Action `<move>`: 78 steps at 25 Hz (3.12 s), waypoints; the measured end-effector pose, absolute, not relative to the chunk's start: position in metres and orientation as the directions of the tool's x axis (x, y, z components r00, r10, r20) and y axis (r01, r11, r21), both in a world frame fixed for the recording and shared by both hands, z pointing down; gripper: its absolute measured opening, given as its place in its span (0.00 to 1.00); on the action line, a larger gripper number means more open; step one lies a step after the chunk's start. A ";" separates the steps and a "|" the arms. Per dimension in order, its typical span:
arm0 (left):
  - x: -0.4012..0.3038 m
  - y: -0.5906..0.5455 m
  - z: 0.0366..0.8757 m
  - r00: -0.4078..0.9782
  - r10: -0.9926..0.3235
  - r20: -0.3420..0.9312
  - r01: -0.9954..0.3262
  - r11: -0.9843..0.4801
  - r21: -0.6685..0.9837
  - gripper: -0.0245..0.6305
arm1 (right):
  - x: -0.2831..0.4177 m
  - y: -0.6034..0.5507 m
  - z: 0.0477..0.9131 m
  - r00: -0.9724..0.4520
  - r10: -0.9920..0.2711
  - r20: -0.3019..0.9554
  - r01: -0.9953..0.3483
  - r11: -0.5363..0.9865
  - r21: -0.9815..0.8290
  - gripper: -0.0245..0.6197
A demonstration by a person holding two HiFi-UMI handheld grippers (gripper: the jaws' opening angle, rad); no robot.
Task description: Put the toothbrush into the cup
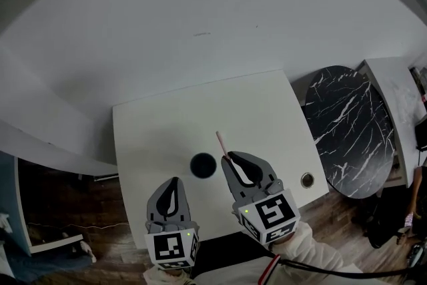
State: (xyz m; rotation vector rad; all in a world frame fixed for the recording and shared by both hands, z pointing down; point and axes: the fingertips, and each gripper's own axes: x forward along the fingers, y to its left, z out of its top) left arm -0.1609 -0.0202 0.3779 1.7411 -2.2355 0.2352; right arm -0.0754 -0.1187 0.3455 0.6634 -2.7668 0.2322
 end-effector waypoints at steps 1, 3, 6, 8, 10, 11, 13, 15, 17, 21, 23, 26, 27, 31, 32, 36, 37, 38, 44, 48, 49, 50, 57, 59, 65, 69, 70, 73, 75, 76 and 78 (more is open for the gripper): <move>-0.162 -0.020 0.380 -0.223 -0.916 0.333 -0.966 0.254 0.054 0.05 | -0.078 -0.119 0.343 -0.859 -0.419 0.295 -0.460 0.884 -0.085 0.12; -0.163 -0.021 0.384 -0.222 -0.915 0.338 -0.966 0.254 0.055 0.05 | -0.084 -0.119 0.340 -0.867 -0.421 0.266 -0.456 0.886 -0.084 0.12; -0.165 -0.023 0.390 -0.219 -0.913 0.345 -0.966 0.254 0.057 0.05 | -0.090 -0.120 0.342 -0.871 -0.424 0.248 -0.456 0.886 -0.088 0.12; -0.167 -0.026 0.394 -0.219 -0.911 0.348 -0.965 0.254 0.058 0.05 | -0.095 -0.122 0.346 -0.872 -0.422 0.248 -0.454 0.886 -0.092 0.12; -0.169 -0.030 0.398 -0.216 -0.911 0.351 -0.966 0.253 0.060 0.05 | -0.100 -0.124 0.350 -0.874 -0.421 0.243 -0.453 0.886 -0.096 0.12; -0.169 -0.032 0.400 -0.214 -0.911 0.352 -0.966 0.251 0.062 0.05 | -0.102 -0.125 0.352 -0.875 -0.420 0.239 -0.452 0.887 -0.097 0.12; -0.170 -0.035 0.405 -0.210 -0.912 0.353 -0.966 0.249 0.067 0.05 | -0.105 -0.128 0.356 -0.878 -0.421 0.229 -0.450 0.888 -0.097 0.12; -0.172 -0.039 0.409 -0.208 -0.910 0.358 -0.967 0.247 0.068 0.05 | -0.109 -0.131 0.360 -0.878 -0.424 0.223 -0.452 0.887 -0.096 0.12; -0.174 -0.042 0.413 -0.205 -0.909 0.363 -0.967 0.246 0.071 0.05 | -0.112 -0.134 0.365 -0.876 -0.429 0.222 -0.458 0.884 -0.098 0.12; -0.176 -0.046 0.421 -0.200 -0.908 0.367 -0.967 0.244 0.076 0.05 | -0.117 -0.136 0.375 -0.873 -0.434 0.224 -0.465 0.879 -0.108 0.12; -0.177 -0.048 0.424 -0.198 -0.909 0.368 -0.967 0.242 0.076 0.05 | -0.119 -0.137 0.380 -0.872 -0.435 0.226 -0.467 0.877 -0.111 0.12; -0.180 -0.049 0.429 -0.198 -0.908 0.370 -0.968 0.241 0.074 0.05 | -0.123 -0.136 0.386 -0.871 -0.435 0.227 -0.468 0.876 -0.115 0.12; -0.181 -0.049 0.430 -0.197 -0.908 0.371 -0.967 0.241 0.076 0.05 | -0.124 -0.136 0.388 -0.871 -0.436 0.227 -0.469 0.876 -0.116 0.12; -0.182 -0.050 0.439 -0.192 -0.908 0.373 -0.967 0.239 0.085 0.05 | -0.127 -0.136 0.399 -0.869 -0.438 0.230 -0.472 0.874 -0.118 0.12; -0.182 -0.051 0.442 -0.190 -0.908 0.373 -0.967 0.238 0.086 0.05 | -0.127 -0.136 0.401 -0.868 -0.439 0.231 -0.473 0.873 -0.120 0.12; -0.183 -0.053 0.450 -0.185 -0.908 0.377 -0.967 0.236 0.094 0.05 | -0.130 -0.138 0.409 -0.868 -0.442 0.227 -0.476 0.870 -0.126 0.12; -0.184 -0.053 0.452 -0.184 -0.907 0.378 -0.967 0.236 0.096 0.05 | -0.131 -0.138 0.410 -0.868 -0.443 0.224 -0.477 0.870 -0.127 0.12; -0.184 -0.053 0.454 -0.183 -0.907 0.380 -0.967 0.236 0.098 0.05 | -0.132 -0.138 0.411 -0.868 -0.444 0.220 -0.477 0.870 -0.127 0.12; -0.183 -0.054 0.461 -0.178 -0.906 0.383 -0.967 0.234 0.104 0.05 | -0.133 -0.138 0.405 -0.873 -0.448 0.191 -0.475 0.870 -0.129 0.12; -0.182 -0.052 0.462 -0.175 -0.907 0.384 -0.966 0.234 0.113 0.05 | -0.135 -0.136 0.396 -0.877 -0.452 0.164 -0.473 0.872 -0.129 0.12; -0.181 -0.051 0.461 -0.175 -0.907 0.383 -0.965 0.235 0.114 0.05 | -0.135 -0.135 0.395 -0.877 -0.453 0.160 -0.473 0.871 -0.129 0.12; -0.181 -0.051 0.460 -0.176 -0.907 0.382 -0.965 0.235 0.115 0.05 | -0.136 -0.135 0.394 -0.877 -0.454 0.156 -0.474 0.871 -0.129 0.12; -0.186 -0.046 0.461 -0.188 -0.906 0.378 -0.963 0.246 0.112 0.05 | -0.146 -0.133 0.390 -0.881 -0.453 0.135 -0.469 0.874 -0.131 0.12; -0.186 -0.046 0.462 -0.189 -0.905 0.382 -0.962 0.249 0.114 0.05 | -0.148 -0.134 0.389 -0.883 -0.452 0.131 -0.467 0.875 -0.130 0.12; -0.185 -0.050 0.460 -0.189 -0.908 0.373 -0.962 0.248 0.115 0.05 | -0.144 -0.136 0.397 -0.879 -0.455 0.143 -0.473 0.871 -0.130 0.12; -0.185 -0.052 0.462 -0.186 -0.910 0.371 -0.963 0.244 0.113 0.05 | -0.141 -0.134 0.404 -0.878 -0.456 0.144 -0.473 0.872 -0.129 0.12; -0.185 -0.054 0.463 -0.184 -0.910 0.372 -0.964 0.242 0.114 0.05 | -0.140 -0.134 0.405 -0.878 -0.457 0.144 -0.475 0.871 -0.128 0.12; -0.184 -0.057 0.467 -0.179 -0.909 0.377 -0.964 0.238 0.117 0.05 | -0.139 -0.136 0.410 -0.875 -0.462 0.143 -0.479 0.868 -0.129 0.12; -0.183 -0.057 0.470 -0.177 -0.908 0.379 -0.964 0.237 0.117 0.05 | -0.138 -0.134 0.412 -0.878 -0.458 0.139 -0.475 0.869 -0.137 0.12; -0.182 -0.057 0.471 -0.177 -0.908 0.381 -0.964 0.237 0.118 0.05 | -0.139 -0.132 0.413 -0.880 -0.455 0.137 -0.472 0.869 -0.149 0.12; -0.182 -0.057 0.474 -0.176 -0.907 0.383 -0.964 0.238 0.120 0.05 | -0.140 -0.128 0.415 -0.882 -0.450 0.136 -0.469 0.866 -0.175 0.12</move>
